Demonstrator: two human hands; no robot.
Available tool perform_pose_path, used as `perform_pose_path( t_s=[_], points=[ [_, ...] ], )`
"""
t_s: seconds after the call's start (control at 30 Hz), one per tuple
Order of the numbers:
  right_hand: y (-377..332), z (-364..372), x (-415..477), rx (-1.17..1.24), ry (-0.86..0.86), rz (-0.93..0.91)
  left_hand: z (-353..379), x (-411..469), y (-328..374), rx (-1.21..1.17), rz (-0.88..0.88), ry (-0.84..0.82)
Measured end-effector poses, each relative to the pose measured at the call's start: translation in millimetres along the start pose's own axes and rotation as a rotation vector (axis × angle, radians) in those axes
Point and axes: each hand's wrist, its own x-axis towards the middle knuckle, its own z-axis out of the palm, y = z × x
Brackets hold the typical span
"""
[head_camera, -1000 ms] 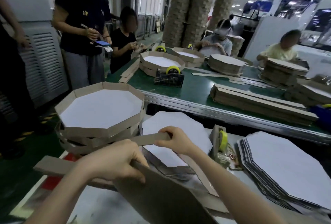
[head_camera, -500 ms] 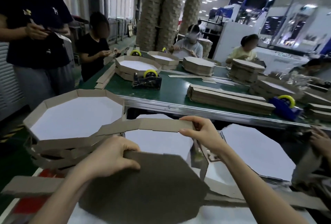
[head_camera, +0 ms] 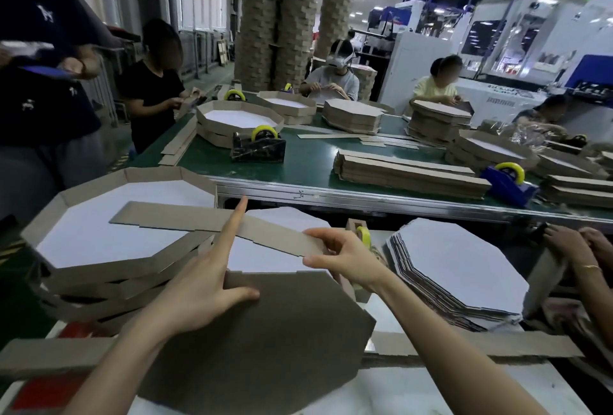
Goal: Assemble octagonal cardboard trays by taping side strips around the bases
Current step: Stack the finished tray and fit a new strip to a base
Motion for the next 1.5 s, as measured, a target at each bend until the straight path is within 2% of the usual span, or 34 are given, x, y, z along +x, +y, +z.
perform_pose_path(
  t_s=[0.2,0.3,0.53,0.7,0.93,1.07,1.2,1.27,1.5],
  points=[
    [27.3,-11.0,-9.9,-0.115,-0.092,0.072,1.3,3.2,-5.4,0.004,-0.007,-0.007],
    [28.8,-25.6,-17.7,-0.102,-0.081,0.12,0.9,6.0,-6.6,0.014,-0.002,-0.029],
    [31.6,-14.9,-12.2,-0.132,-0.077,0.044,2.0,4.6,-8.8,0.026,-0.099,0.019],
    [38.4,2.5,-4.6,-0.066,-0.077,0.104,-11.3,-8.2,-20.3,-0.059,-0.139,0.08],
    [49.9,16.9,13.7,0.035,-0.226,0.263,-32.9,-37.8,-38.2,-0.147,-0.159,0.128],
    [82.3,21.2,13.2,-0.175,-0.22,0.281,-40.4,-49.5,-42.0,-0.143,-0.154,0.187],
    [126.5,16.2,4.6,-0.59,-0.467,0.26,-40.4,-52.8,-39.7,-0.138,-0.157,0.185],
    [140.1,17.9,-2.2,-0.71,-0.579,0.265,-39.8,-52.1,-38.2,-0.14,-0.15,0.179],
    [158.9,21.1,-5.1,-0.606,-0.497,0.306,-35.7,-44.7,-36.7,-0.139,-0.17,0.164]
  ],
)
